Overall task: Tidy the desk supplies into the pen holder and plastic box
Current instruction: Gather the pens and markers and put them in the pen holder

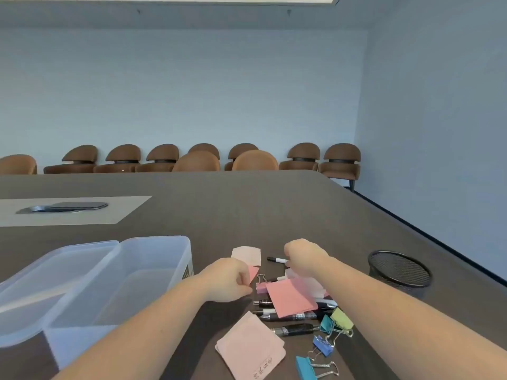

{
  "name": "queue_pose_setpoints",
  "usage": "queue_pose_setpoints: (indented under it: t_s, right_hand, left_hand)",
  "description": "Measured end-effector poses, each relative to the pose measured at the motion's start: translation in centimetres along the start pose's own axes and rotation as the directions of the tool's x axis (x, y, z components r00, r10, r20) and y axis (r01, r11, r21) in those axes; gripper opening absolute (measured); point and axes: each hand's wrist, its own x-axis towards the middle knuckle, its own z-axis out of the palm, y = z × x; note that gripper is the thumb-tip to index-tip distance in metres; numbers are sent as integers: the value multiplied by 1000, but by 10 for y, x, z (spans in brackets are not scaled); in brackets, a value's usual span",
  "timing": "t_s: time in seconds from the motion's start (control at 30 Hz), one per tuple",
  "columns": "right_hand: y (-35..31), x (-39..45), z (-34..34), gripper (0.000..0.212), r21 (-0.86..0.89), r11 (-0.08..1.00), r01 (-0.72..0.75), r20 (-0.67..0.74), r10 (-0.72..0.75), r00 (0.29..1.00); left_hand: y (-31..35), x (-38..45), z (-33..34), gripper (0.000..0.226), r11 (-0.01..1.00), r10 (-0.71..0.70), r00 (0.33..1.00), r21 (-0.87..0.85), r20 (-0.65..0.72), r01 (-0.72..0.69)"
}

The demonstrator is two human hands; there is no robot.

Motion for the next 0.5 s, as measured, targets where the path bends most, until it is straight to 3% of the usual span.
queue_pose_setpoints:
  t_s: [0.13,0.27,0.5]
  right_hand:
    - [-3,9,3,14,-74,997,-20,83,26,996]
    - [-4,12,6,16,-65,998,-14,70,18,997]
    - [1,17,13,24,267,946,187,-267,-114,957]
  left_hand:
    - [5,7,5,21,994,35,999,-105,40,-30]
    - [4,8,11,31,994,92,990,-70,109,-84]
    - [4,7,17,17,995,91,995,-44,42,-89]
